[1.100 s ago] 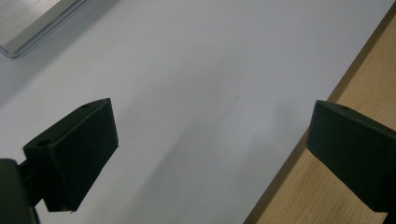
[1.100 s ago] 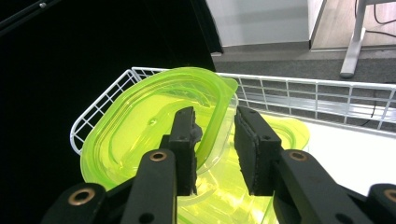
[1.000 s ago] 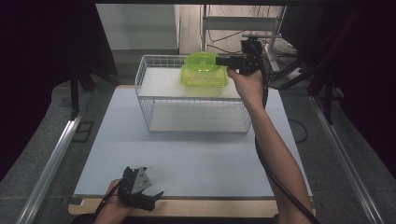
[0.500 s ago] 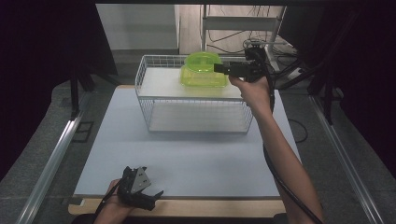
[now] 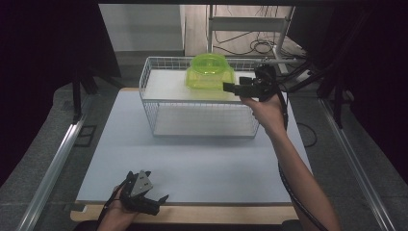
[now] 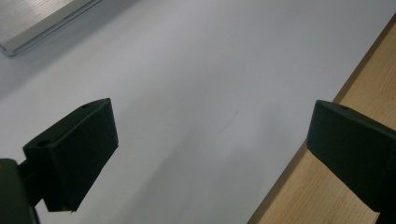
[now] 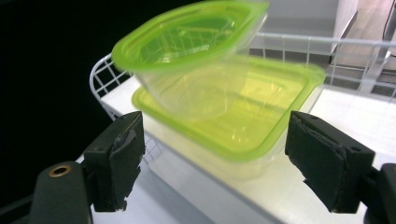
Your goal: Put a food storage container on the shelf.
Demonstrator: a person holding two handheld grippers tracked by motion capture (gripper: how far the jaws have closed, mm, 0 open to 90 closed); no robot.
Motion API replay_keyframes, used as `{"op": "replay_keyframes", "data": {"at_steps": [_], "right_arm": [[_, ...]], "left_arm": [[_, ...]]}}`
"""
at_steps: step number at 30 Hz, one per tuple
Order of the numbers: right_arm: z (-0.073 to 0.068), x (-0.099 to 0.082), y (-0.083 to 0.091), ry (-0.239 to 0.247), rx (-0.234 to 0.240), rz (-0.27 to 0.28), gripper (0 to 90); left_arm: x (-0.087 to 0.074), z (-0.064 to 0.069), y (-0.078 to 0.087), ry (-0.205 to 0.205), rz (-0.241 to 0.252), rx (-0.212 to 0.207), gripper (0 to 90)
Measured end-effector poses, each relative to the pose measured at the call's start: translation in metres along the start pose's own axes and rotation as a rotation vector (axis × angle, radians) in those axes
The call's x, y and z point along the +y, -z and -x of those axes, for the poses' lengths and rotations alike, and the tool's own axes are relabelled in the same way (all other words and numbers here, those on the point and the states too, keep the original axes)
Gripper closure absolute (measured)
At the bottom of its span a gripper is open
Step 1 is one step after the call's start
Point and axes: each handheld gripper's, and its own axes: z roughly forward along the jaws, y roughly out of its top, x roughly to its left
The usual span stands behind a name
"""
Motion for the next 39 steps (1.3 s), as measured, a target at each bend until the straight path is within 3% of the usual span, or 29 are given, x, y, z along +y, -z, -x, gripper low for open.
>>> {"op": "replay_keyframes", "data": {"at_steps": [10, 16, 22, 29, 39], "right_arm": [[-0.008, -0.026, 0.003, 0.051, 0.021, -0.018, 19.2], [-0.011, -0.044, 0.001, 0.090, 0.010, -0.045, 18.5], [-0.014, -0.060, 0.002, 0.101, 0.024, -0.059, 17.7], [-0.019, -0.082, 0.003, 0.148, 0.014, -0.076, 15.2], [-0.017, -0.117, 0.005, 0.148, 0.005, -0.093, 9.8]], "left_arm": [[-0.001, -0.001, -0.002, 0.013, 0.023, -0.057, 2.4], [-0.001, 0.001, -0.003, -0.015, 0.011, -0.053, 2.4], [-0.002, 0.001, -0.004, -0.019, 0.012, -0.051, 2.3], [-0.001, 0.002, -0.004, -0.021, -0.009, -0.049, 2.3], [-0.001, 0.003, -0.004, -0.018, -0.018, -0.043, 2.3]]}}
